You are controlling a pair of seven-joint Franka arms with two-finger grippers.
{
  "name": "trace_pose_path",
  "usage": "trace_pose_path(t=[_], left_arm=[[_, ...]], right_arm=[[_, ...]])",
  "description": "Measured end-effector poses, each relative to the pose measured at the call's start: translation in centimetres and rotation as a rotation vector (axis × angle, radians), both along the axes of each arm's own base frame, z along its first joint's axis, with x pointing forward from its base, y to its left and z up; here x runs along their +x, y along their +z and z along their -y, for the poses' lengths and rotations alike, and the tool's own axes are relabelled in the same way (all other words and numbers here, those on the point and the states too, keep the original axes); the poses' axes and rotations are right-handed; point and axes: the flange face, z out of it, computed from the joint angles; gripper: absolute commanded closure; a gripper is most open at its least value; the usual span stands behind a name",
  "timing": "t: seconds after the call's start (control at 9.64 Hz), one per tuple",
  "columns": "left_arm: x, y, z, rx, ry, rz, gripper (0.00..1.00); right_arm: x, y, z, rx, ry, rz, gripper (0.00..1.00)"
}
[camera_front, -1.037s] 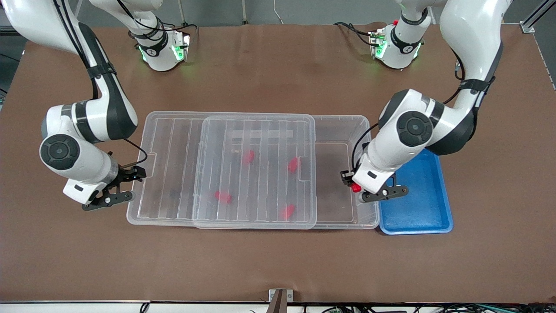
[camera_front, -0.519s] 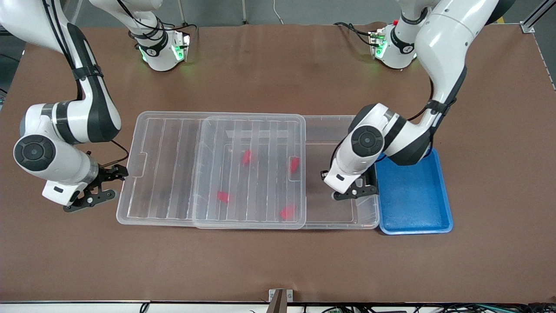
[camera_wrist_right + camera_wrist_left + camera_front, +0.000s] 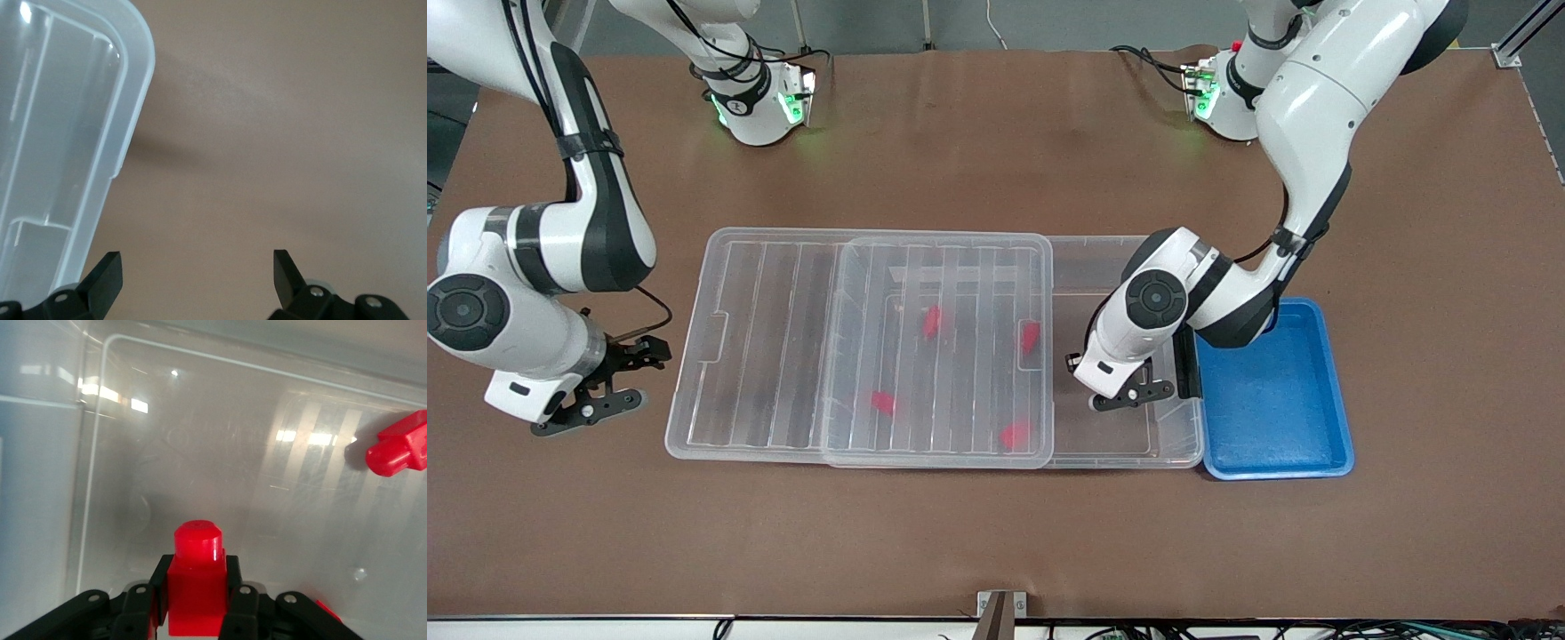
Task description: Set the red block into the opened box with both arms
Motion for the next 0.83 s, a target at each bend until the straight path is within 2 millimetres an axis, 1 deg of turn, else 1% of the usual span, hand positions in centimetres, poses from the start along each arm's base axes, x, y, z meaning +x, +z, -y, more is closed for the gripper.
trace_pose_path(t=[0.1, 0.21, 0.31, 0.41, 0.52, 0.62, 0.73, 0.83], left_arm=[[-0.2, -1.1, 0.0, 0.008, -0.011, -0.002, 0.94], [-0.3, -2.1, 0.0, 0.015, -0.019, -0.008, 0.85], [-0.4, -2.7, 0.0, 0.016, -0.021, -0.015, 0.58], [-0.5, -2.9, 0.0, 0.016, -0.021, -0.018, 0.22], [-0.4, -2.9, 0.0, 0.015, -0.021, -0.017, 0.00], [-0.4, -2.8, 0.0, 0.014, -0.021, -0.014, 0.00], [-0.2, -2.4, 0.1, 0.011, -0.021, -0.007, 0.00], [0.1, -1.5, 0.1, 0.008, -0.018, 0.006, 0.00]], right_arm=[[0.2, 2.0, 0.1, 0.011, -0.020, -0.003, 0.00], [0.2, 4.3, 0.4, 0.020, -0.050, 0.003, 0.00], [0.1, 6.9, 0.7, 0.031, -0.106, 0.034, 0.00], [-0.5, 9.6, 0.9, 0.041, -0.192, 0.077, 0.00], [-1.4, 12.3, 0.8, 0.062, -0.302, 0.115, 0.00], [-2.6, 14.9, 0.7, 0.089, -0.392, 0.141, 0.00], [-3.9, 17.2, 1.4, 0.105, -0.444, 0.152, 0.00], [-5.3, 19.4, 2.3, 0.112, -0.475, 0.156, 0.00]])
